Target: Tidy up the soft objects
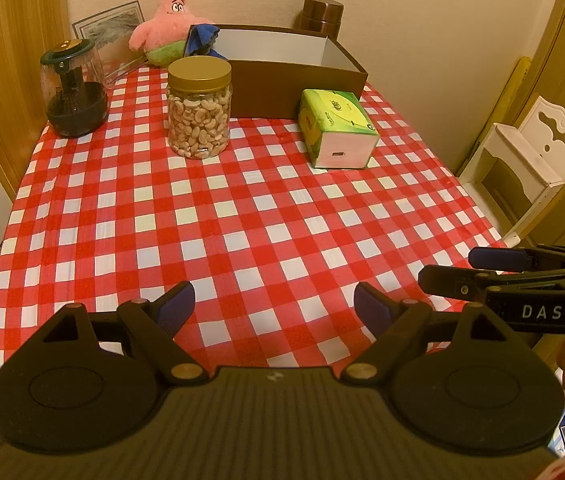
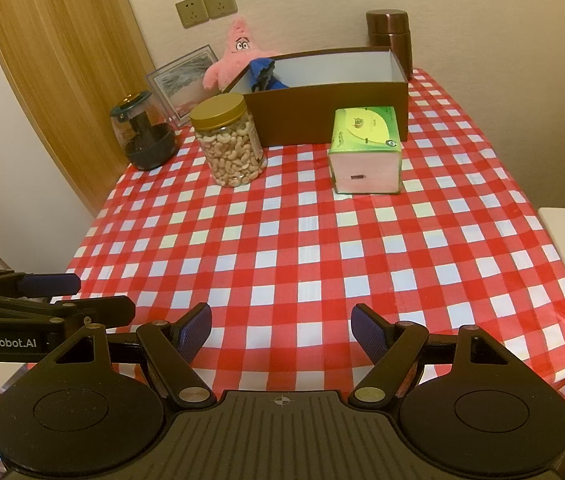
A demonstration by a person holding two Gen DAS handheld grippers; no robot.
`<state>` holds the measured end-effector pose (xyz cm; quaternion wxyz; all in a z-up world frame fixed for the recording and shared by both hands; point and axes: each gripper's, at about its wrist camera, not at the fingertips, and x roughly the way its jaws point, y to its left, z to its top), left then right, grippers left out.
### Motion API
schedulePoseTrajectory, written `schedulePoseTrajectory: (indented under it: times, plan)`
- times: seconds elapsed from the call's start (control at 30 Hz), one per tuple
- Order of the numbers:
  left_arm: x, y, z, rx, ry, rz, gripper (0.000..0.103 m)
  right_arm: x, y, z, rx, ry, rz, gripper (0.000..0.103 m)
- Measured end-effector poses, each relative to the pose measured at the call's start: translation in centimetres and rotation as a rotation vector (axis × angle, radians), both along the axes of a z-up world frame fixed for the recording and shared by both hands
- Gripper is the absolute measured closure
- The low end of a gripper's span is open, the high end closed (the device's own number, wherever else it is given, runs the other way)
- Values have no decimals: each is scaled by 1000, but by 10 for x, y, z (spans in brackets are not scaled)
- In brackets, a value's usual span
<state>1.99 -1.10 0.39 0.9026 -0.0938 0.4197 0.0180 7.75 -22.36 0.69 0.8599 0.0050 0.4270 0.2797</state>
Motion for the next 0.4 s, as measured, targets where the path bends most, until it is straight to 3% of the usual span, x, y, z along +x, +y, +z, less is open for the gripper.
schedulePoseTrajectory:
  times: [0.4]
  plan:
    - [1,-1,-4,-4,7,0,17,2,0,-2,-2,4,-3,26]
